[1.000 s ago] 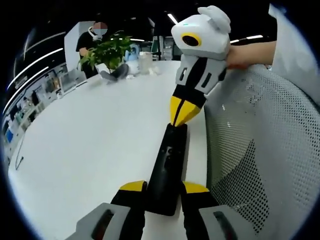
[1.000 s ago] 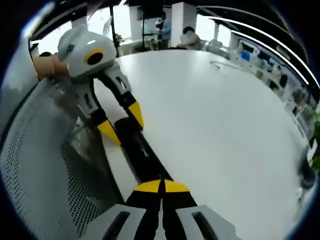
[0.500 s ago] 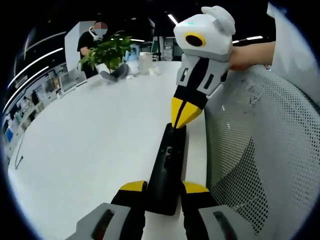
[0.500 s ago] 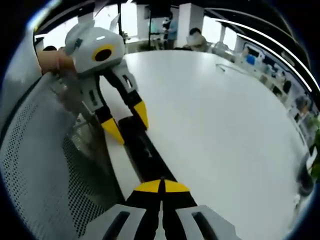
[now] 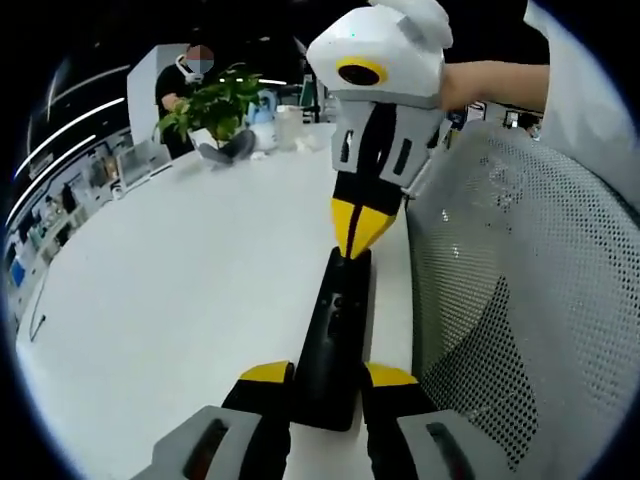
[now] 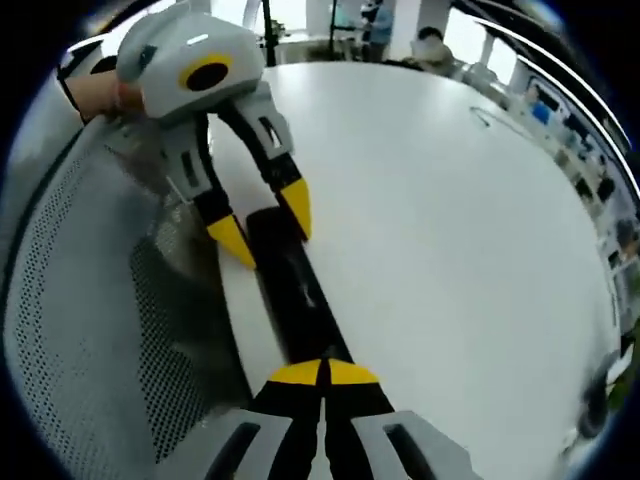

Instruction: Press the specified remote control buttons in sequence, fully releasing each button before pressing the next.

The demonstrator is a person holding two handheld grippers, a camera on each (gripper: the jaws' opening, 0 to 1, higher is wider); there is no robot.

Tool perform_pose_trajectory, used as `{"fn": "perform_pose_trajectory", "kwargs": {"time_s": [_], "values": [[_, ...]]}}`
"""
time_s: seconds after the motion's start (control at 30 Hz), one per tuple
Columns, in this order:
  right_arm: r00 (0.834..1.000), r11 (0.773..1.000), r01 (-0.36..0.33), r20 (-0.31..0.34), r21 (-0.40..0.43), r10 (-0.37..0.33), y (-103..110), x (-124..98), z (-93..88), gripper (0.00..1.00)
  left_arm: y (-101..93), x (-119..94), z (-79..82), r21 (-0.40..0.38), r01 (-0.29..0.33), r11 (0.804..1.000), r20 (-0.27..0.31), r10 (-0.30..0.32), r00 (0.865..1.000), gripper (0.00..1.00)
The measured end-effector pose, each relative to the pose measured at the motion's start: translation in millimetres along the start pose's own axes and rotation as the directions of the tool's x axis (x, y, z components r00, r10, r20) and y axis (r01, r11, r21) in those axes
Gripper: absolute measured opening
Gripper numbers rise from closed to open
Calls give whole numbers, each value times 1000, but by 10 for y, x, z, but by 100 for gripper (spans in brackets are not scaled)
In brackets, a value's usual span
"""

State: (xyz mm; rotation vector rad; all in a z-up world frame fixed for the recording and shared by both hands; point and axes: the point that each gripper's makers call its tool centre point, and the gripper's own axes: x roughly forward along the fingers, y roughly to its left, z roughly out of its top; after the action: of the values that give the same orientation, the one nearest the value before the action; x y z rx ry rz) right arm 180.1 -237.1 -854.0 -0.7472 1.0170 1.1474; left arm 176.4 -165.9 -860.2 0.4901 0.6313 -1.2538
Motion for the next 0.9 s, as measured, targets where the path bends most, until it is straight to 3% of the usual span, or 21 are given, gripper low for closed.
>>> {"fn": "perform_pose_trajectory", "kwargs": {"time_s": [0.13,0.23,0.37,0.47,0.57,0.9], "values": [[1000,1000,-20,8,-9,20,6,-9,-22,0,-43,-15,-11,10,14,1000,-11,-14,1000,25],[994,1000,-18,108,21,16,13,-17,-14,0,-82,-28,-21,35,31,999,-15,-31,999,25],[977,1000,-6,214,-5,7,26,-41,-24,0,-88,-30,-23,45,40,998,-14,-39,999,24],[979,999,7,206,-50,4,61,-52,-51,0,-119,-26,-17,56,53,997,-12,-53,999,24],[985,988,24,173,-156,3,100,-51,-50,0,-142,-26,-17,63,65,996,-13,-64,998,24],[984,982,-19,169,-189,51,171,-42,25,0,-173,-31,-24,85,106,991,-2,-106,994,24]]}}
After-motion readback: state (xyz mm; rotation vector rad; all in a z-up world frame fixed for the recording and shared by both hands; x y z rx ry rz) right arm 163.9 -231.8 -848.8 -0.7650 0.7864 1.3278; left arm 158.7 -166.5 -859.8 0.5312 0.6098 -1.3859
